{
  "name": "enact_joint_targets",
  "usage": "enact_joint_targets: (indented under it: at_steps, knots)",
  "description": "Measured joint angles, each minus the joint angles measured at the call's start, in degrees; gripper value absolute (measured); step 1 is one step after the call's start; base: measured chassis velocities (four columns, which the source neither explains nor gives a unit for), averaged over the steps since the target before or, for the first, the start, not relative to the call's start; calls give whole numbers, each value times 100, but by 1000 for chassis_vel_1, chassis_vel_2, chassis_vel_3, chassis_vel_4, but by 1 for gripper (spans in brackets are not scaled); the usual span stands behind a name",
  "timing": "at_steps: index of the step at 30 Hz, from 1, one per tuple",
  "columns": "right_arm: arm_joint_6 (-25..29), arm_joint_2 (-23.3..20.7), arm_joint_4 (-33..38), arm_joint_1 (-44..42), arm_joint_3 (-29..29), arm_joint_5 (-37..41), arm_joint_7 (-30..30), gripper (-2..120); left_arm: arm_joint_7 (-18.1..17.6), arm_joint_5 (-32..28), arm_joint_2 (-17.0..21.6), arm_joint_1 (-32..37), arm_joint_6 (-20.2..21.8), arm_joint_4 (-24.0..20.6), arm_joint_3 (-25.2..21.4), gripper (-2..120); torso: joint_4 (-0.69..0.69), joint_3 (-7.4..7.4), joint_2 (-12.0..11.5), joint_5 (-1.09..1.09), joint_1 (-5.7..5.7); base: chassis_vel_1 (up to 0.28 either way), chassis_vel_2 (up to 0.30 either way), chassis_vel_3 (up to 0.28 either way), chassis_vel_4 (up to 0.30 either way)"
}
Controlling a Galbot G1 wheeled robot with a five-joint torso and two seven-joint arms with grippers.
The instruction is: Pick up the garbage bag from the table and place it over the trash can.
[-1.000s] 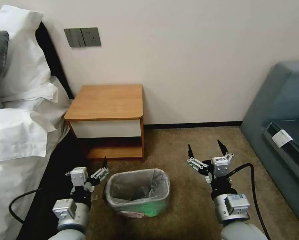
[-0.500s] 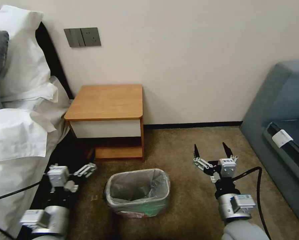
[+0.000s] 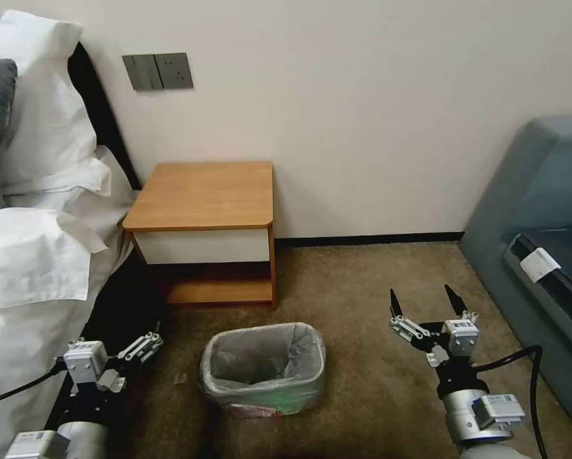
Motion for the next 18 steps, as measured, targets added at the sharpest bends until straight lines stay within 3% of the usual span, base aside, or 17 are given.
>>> enact_joint_targets:
  at_steps: [18]
  knots:
    - [-11,-10,8,12,-19,-7,18,100,-20,7,6,-13,15,0,18,100,0,0,0,0,0,0,0,0,0]
